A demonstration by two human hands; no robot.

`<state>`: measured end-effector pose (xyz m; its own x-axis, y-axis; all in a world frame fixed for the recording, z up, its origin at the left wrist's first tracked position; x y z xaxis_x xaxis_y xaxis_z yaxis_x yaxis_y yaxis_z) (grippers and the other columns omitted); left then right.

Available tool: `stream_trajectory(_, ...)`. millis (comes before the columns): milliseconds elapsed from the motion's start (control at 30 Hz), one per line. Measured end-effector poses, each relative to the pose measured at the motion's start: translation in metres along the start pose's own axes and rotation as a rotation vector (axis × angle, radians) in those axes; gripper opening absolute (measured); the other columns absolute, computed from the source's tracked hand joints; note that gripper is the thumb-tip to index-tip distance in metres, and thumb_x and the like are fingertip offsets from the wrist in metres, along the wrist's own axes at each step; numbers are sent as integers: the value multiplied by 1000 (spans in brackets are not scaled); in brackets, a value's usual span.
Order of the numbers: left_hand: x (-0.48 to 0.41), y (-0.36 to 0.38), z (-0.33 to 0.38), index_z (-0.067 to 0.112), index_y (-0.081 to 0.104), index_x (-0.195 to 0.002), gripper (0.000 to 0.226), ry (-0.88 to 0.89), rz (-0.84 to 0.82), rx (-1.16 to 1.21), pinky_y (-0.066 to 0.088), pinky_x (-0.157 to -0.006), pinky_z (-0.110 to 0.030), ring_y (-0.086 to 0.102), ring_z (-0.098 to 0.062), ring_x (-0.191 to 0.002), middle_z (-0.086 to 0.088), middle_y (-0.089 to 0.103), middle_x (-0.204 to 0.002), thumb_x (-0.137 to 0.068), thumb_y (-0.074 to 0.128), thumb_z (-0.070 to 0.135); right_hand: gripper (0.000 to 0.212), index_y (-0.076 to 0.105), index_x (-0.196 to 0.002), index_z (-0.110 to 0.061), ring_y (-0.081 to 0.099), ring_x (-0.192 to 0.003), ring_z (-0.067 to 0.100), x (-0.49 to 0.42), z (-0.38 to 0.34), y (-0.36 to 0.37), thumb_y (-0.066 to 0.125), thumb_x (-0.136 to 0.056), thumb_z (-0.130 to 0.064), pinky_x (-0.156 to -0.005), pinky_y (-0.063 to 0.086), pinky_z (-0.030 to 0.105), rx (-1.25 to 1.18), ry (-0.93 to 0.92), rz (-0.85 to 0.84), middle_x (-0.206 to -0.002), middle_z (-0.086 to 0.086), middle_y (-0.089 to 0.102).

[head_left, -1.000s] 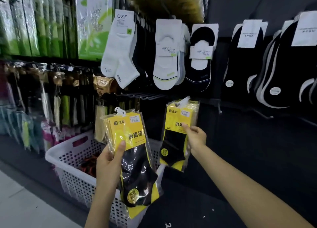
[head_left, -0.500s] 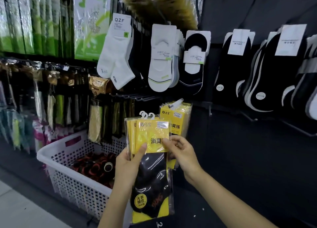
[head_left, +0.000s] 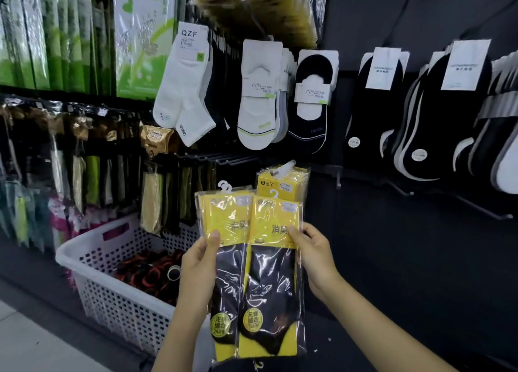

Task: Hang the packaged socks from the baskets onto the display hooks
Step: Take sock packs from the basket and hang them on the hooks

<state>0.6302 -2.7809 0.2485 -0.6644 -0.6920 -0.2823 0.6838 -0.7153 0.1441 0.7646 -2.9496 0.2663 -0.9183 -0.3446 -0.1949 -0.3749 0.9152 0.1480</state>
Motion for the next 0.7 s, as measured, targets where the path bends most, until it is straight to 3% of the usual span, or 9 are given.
stream_trajectory(100, -3, -13, 3, 33, 44, -75, 22, 39, 67, 5, 32, -52, -8, 36, 8, -54, 19, 38, -70, -92, 48, 47, 8, 65, -98, -16, 66, -104, 25, -11, -6, -8, 59, -94, -19, -102, 46, 47, 25, -52, 69, -100, 6, 74)
stream_trajectory(200, -4, -26, 8, 38, 53, -78, 16, 87, 133, 8, 36, -63, -10, 53, 15, -64, 24, 53, -75, -92, 48, 45, 6, 64, -94, -21, 68, -97, 17, -25, -16, -10, 59, -94, -19, -94, 51, 36, 48, -116, 124, -96, 1, 74)
stream_trajectory(267, -6, -34, 7, 43, 55, -85, 10, 88, 172, 24, 36, -68, -11, 52, 25, -72, 28, 57, -83, -93, 49, 43, 6, 63, -97, -19, 68, -95, 15, -35, -21, -8, 58, -95, -19, -86, 52, 28, 70, -148, 153, -97, 2, 74)
stream_trajectory(367, -8, -45, 6, 43, 53, -92, 4, 75, 207, 33, 35, -68, -10, 49, 29, -73, 33, 54, -85, -93, 49, 42, 13, 62, -105, -10, 67, -98, 22, -49, -26, -2, 57, -95, -18, -90, 52, 33, 123, -176, 170, -99, 8, 72)
stream_trajectory(433, -11, -49, 5, 41, 55, -93, 7, 76, 208, 25, 35, -68, -11, 51, 29, -72, 31, 60, -82, -93, 49, 43, 16, 62, -107, -8, 66, -98, 21, -56, -27, 5, 56, -95, -17, -87, 51, 29, 175, -201, 165, -101, 8, 71)
stream_trajectory(567, -14, -52, 1, 38, 59, -96, 11, 70, 193, 46, 35, -70, -11, 53, 29, -74, 41, 63, -76, -95, 48, 39, 15, 61, -103, -9, 62, -96, 18, -71, -15, 10, 57, -95, -20, -83, 47, 29, 209, -168, 207, -101, 8, 68)
stream_trajectory(700, -15, -50, -1, 42, 59, -93, 10, 62, 176, 48, 36, -73, -13, 55, 26, -81, 37, 65, -82, -94, 49, 41, 17, 63, -90, -10, 57, -79, 13, -82, 4, 5, 66, -89, -26, -70, 45, 24, 161, -62, 305, -81, -2, 61)
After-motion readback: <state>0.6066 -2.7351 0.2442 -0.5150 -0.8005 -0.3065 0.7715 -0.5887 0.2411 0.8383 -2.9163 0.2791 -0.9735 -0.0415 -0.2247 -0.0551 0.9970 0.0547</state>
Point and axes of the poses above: each hand's wrist, its own x-axis away from the middle knuckle, its own y-axis out of the palm, z = x × y, the point moved 6 cm from there along -x, towards the middle knuckle
